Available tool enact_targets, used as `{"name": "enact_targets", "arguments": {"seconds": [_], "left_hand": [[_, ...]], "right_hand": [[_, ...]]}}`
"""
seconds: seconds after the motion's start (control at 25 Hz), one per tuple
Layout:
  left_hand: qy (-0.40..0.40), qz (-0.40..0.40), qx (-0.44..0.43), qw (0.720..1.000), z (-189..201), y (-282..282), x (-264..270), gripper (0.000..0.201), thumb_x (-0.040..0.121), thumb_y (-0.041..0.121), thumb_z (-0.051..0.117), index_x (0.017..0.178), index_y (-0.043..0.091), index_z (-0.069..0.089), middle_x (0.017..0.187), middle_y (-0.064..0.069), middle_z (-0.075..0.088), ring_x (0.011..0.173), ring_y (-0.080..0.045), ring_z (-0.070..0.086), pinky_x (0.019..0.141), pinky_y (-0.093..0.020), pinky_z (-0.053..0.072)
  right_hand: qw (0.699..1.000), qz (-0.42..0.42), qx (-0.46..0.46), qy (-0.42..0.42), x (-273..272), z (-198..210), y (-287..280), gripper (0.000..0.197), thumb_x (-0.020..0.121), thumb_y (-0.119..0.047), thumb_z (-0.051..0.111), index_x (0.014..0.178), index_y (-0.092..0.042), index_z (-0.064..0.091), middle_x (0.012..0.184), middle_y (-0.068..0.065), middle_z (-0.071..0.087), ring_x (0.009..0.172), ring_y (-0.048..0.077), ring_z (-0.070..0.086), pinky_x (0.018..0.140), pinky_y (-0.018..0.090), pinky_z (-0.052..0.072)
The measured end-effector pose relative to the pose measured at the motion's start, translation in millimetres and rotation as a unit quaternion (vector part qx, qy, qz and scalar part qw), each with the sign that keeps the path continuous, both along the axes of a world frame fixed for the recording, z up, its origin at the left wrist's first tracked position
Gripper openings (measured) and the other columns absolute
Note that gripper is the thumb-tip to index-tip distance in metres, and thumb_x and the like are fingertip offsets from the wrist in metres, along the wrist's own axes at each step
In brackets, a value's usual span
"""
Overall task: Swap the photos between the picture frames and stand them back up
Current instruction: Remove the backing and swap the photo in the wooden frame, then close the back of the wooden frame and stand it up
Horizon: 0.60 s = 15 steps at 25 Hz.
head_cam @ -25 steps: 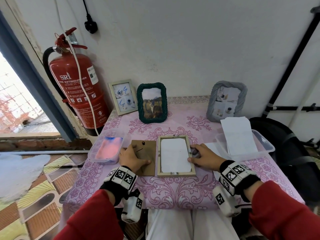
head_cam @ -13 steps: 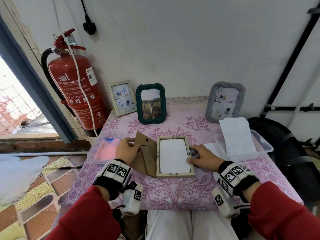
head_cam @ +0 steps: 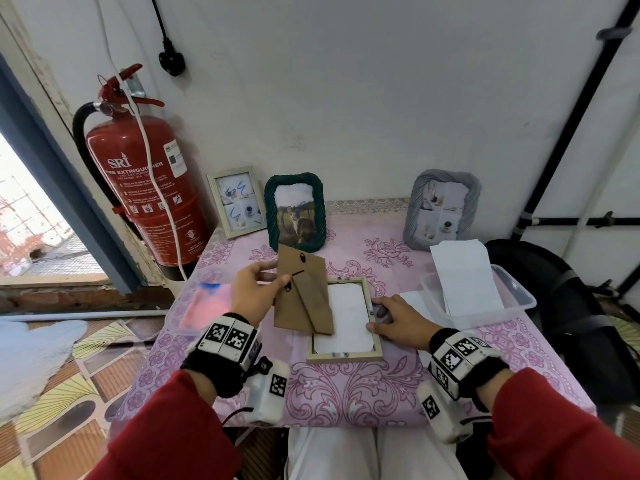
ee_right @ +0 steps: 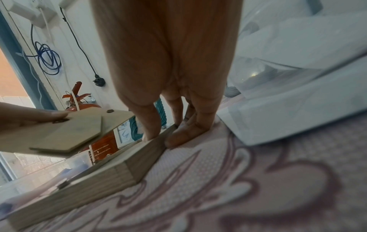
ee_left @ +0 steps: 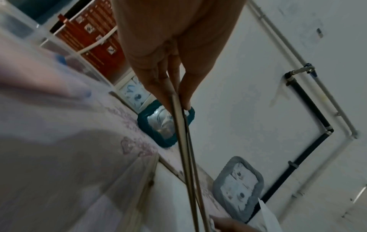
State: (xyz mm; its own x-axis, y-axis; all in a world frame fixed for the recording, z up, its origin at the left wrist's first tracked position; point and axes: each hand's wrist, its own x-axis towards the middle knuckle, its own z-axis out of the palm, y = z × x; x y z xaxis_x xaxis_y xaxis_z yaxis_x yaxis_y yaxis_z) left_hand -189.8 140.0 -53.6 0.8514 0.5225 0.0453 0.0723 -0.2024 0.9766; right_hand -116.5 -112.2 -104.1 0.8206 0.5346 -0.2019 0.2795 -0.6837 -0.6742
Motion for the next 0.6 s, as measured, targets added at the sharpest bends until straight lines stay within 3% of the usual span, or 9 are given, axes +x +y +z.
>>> {"name": "enact_targets", "arguments": {"seconds": [0.12, 0.44, 0.6], "left_hand": [[0.023, -0.032, -0.039, 0.998, -16.5, -14.9, 1.3, 0.033, 0.081, 0.001, 0.068, 0.113, 0.001, 0.058, 0.073, -0.008, 0.062, 0.066, -0.019, 0.062, 0.054, -0.030, 0.055], [0.072, -0.059, -0.075, 0.993, -43.9, -31.1, 6.2, 0.038, 0.080, -0.001, 0.069, 0.116, -0.002, 0.056, 0.076, -0.007, 0.059, 0.070, -0.018, 0.061, 0.054, -0.024, 0.058], [0.093, -0.071, -0.033, 0.993, -48.7, -34.9, 6.6, 0.045, 0.077, 0.002, 0.072, 0.118, -0.004, 0.056, 0.086, -0.015, 0.059, 0.082, -0.027, 0.059, 0.083, -0.043, 0.055]], "right_hand": [[1.000, -0.003, 0.004, -0.001, -0.6, -0.3, -0.3, 0.059, 0.088, -0.025, 0.063, 0.138, -0.009, 0.037, 0.108, 0.005, 0.035, 0.096, 0.015, 0.046, 0.094, 0.019, 0.036], [1.000, -0.001, 0.004, -0.010, -2.3, -1.0, -0.7, 0.057, 0.088, -0.025, 0.062, 0.138, -0.009, 0.039, 0.108, 0.004, 0.033, 0.098, 0.012, 0.044, 0.101, 0.024, 0.036], [1.000, 0.000, 0.006, -0.005, -1.7, -1.5, -1.4, 0.057, 0.088, -0.027, 0.062, 0.138, -0.011, 0.038, 0.108, 0.004, 0.033, 0.098, 0.012, 0.045, 0.099, 0.022, 0.035]]}}
